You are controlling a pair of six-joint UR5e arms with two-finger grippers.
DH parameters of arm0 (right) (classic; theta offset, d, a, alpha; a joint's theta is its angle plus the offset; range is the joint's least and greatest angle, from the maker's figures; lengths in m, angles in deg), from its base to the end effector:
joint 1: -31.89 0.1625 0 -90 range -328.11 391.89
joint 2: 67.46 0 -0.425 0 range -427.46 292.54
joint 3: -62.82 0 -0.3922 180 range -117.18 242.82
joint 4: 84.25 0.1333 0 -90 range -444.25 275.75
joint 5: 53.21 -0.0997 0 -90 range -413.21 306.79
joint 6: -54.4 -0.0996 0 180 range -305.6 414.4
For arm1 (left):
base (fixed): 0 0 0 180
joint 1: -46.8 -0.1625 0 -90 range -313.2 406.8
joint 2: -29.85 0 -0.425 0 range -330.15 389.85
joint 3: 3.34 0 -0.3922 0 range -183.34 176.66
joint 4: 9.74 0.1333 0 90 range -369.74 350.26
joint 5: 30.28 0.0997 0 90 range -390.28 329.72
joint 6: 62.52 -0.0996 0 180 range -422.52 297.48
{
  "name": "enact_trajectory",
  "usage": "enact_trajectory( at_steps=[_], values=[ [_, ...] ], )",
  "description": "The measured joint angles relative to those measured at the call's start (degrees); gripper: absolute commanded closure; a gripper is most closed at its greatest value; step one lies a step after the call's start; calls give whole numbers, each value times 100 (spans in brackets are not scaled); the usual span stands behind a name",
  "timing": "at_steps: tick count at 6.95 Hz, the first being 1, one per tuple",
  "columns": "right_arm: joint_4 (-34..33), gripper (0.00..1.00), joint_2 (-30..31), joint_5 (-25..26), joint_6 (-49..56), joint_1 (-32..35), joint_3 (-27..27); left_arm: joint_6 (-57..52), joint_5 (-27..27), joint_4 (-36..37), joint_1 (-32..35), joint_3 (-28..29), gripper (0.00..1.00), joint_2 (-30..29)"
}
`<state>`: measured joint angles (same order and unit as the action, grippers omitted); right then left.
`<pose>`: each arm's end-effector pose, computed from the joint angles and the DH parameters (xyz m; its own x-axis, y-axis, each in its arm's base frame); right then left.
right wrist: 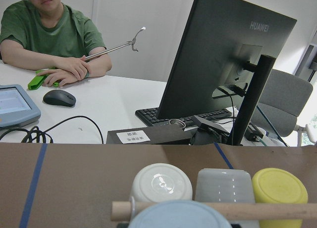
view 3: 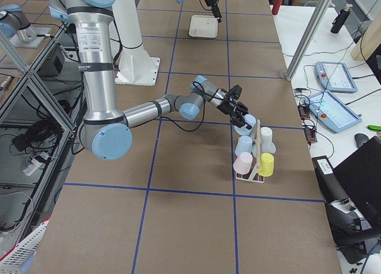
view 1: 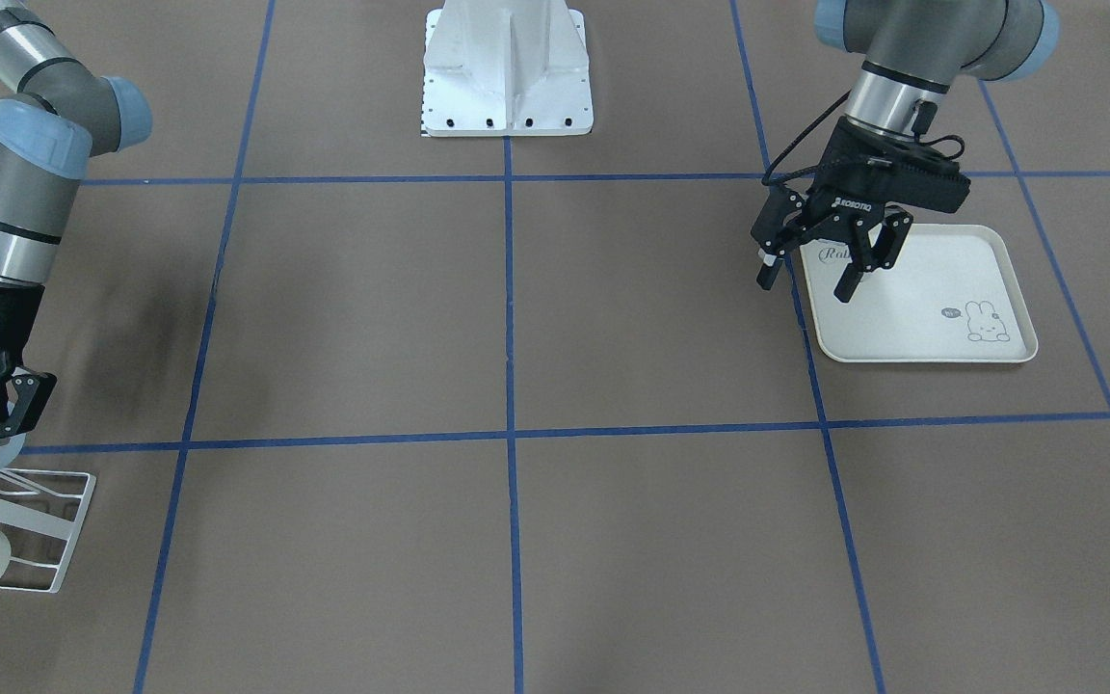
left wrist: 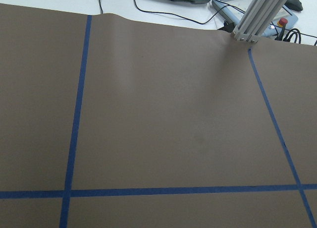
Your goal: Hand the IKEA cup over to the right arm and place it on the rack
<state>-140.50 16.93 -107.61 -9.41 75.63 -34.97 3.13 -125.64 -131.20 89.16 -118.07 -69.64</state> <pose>-0.2653 -0.5186 0.4766 0.8251 0.2929 0.4831 -0.5643 0.4699 0.6788 0.3050 -0.4459 0.3111 0.5279 0.0742 -0.8461 0.4284 0.8369 0.3407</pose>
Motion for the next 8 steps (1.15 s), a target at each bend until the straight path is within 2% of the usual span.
enact_trajectory(
  at_steps=[2, 3, 4, 5, 6, 8],
  values=[
    [0, 98, 6, 0, 0, -5, 15, 2, 0, 0, -2, 1, 0, -1],
    [0, 89, 7, 0, 0, -5, 36, 13, 0, 0, -6, -2, 0, -5],
    [0, 86, 7, 0, 0, -6, 74, 29, 0, 0, -7, -7, 0, -8],
    [0, 67, 13, 0, 0, -6, 104, 41, 0, 0, -8, -9, 0, -8],
    [2, 1, 19, 0, 0, -6, 121, 48, 0, 0, -8, -8, 0, -9],
    [8, 0, 22, 4, 0, -12, 166, 53, 0, -3, -9, -3, 0, -9]
  ],
)
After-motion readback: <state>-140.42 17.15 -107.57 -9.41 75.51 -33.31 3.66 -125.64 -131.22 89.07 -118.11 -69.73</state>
